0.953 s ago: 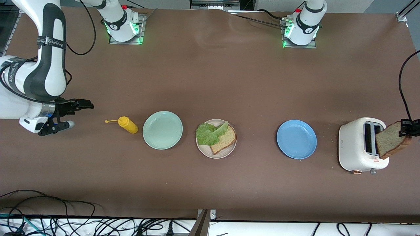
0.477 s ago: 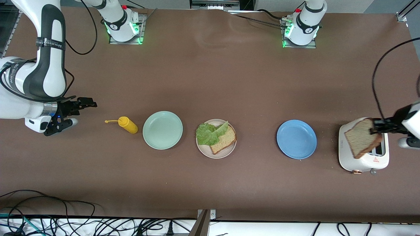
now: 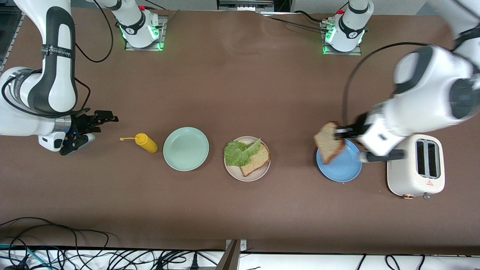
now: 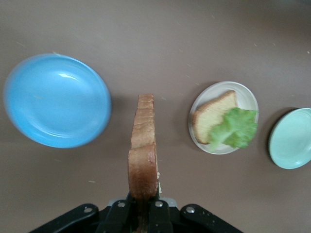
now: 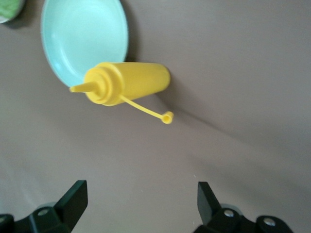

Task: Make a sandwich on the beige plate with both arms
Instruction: 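Carry the bread with the left gripper while the right gripper reaches the bottle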

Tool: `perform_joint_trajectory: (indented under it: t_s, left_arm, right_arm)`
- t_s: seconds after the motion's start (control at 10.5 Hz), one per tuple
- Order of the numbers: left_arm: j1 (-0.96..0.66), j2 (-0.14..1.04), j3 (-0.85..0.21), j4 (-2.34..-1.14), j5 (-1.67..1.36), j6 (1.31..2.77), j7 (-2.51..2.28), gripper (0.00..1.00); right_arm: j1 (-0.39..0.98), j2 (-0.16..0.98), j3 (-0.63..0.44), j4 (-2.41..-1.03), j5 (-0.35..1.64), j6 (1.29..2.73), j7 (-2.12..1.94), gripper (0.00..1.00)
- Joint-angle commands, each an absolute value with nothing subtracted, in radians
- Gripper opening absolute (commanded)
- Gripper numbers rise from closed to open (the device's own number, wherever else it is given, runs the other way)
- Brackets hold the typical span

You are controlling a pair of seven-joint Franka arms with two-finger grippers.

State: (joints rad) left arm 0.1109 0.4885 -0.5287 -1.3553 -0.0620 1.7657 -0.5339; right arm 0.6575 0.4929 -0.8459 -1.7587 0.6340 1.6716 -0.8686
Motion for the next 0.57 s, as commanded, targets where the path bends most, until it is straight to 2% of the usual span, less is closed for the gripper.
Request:
perform_joint_trajectory:
  t_s: [0.0,0.19,0.48]
  left_arm:
    - [0.028,0.567,-0.525,-1.33,-0.147,1.909,-0.694,0.0]
    - [-0.062,0.639,-0.525,-1.33,-0.175,2.09,-0.815,0.0]
    - [-0.135,0.707,-0.519,-1.331,-0.169,2.232,-0.853,0.0]
  right_arm:
    - [0.646,0.474,-0.845,-1.844,0.722,1.71,-1.053,1.0]
    - [0.615,0.492,-0.845,-1.856,0.776,1.72,-1.211,1.0]
    - [0.574,0.54,-0.845,-1.856,0.84,1.706,-1.346,1.0]
